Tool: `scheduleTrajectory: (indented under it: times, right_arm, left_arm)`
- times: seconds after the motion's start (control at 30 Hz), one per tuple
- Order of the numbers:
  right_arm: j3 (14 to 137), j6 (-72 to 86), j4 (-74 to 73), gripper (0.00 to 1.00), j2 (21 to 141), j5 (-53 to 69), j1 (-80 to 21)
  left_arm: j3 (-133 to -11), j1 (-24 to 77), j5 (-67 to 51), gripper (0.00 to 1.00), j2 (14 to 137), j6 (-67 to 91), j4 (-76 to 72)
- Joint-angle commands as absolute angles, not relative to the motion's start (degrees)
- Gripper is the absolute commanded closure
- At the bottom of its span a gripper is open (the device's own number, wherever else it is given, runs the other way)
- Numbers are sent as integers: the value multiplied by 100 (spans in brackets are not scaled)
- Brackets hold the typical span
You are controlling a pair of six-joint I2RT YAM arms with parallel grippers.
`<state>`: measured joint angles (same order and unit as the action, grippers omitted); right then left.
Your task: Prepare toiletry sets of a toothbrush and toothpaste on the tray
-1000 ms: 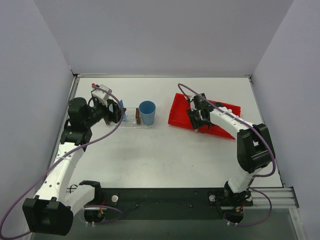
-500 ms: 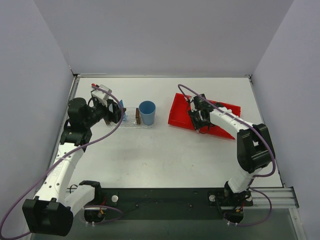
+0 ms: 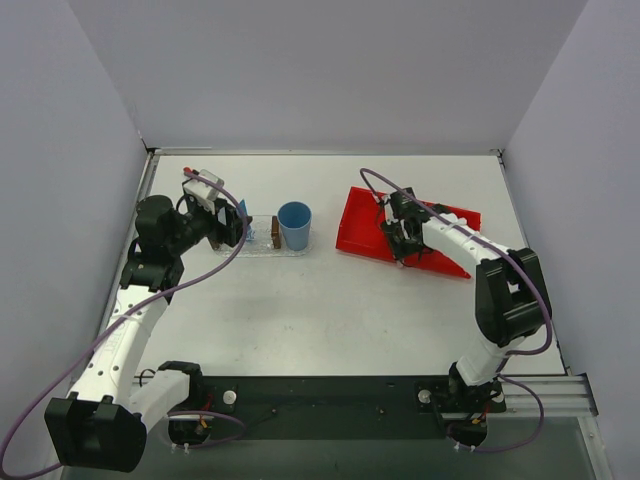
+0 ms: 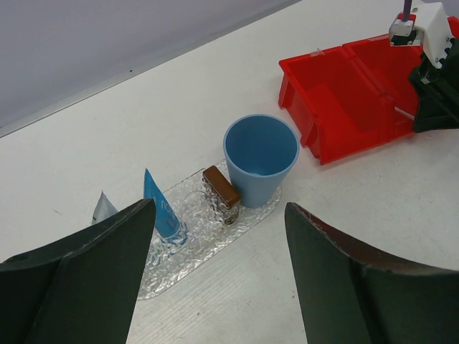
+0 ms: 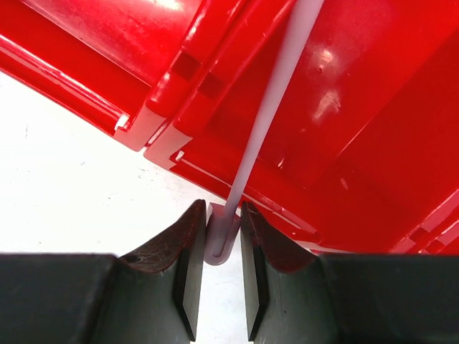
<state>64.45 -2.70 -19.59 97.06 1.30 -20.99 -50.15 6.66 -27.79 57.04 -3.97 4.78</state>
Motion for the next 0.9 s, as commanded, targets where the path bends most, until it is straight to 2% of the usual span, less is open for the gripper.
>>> scheduleTrajectory:
  times: [0.0,0.43,0.87]
  right_arm:
    - [6732,-369,-2452,92,9308,149,-2039]
    - [7242,-712,-3286,100,8719,448,-1872]
    - [7435,-940,-3665,100,8086,387,-1732]
  left_arm:
    - [-5141,650,-3058,17,5748,-554,325]
    - [-5502,914,-3428,17,6143,-835,545]
    - [-5818,2039,-2804,17,6565,-1169,519]
